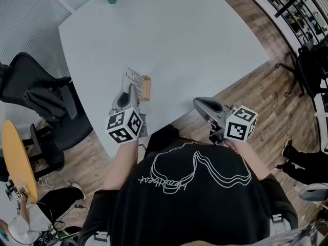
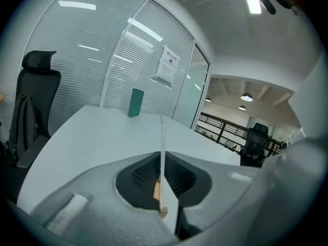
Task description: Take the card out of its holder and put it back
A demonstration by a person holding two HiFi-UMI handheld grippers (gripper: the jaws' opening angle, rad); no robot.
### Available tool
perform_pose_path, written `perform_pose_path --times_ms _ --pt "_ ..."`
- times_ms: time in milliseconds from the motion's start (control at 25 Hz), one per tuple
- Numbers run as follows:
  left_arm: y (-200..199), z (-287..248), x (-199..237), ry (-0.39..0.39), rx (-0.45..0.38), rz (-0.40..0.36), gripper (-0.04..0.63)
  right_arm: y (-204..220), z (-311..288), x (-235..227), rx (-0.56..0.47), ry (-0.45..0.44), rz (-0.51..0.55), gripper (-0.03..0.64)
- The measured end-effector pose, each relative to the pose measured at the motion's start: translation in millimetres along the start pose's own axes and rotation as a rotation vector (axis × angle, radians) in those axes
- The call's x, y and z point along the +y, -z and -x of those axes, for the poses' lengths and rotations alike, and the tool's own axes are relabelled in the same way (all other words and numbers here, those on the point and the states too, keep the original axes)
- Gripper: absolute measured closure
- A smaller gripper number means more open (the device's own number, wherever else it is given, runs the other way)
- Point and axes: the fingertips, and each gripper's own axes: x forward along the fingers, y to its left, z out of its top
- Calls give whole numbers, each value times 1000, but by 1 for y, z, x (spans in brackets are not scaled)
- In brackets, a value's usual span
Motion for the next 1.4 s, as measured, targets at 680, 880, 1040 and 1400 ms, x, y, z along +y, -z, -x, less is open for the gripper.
perform_pose_path --times_ms 680,880,1040,1400 --pt "27 -8 -6 -9 50 1 569 6 16 -4 10 29 -11 607" --pt "46 -15 -2 -12 78 21 569 12 18 -6 12 33 -19 607" --pt "56 -16 -4 -6 78 25 569 18 28 -8 18 47 -29 607" --pt "62 -11 -12 62 75 77 474 26 49 -3 14 59 -31 607"
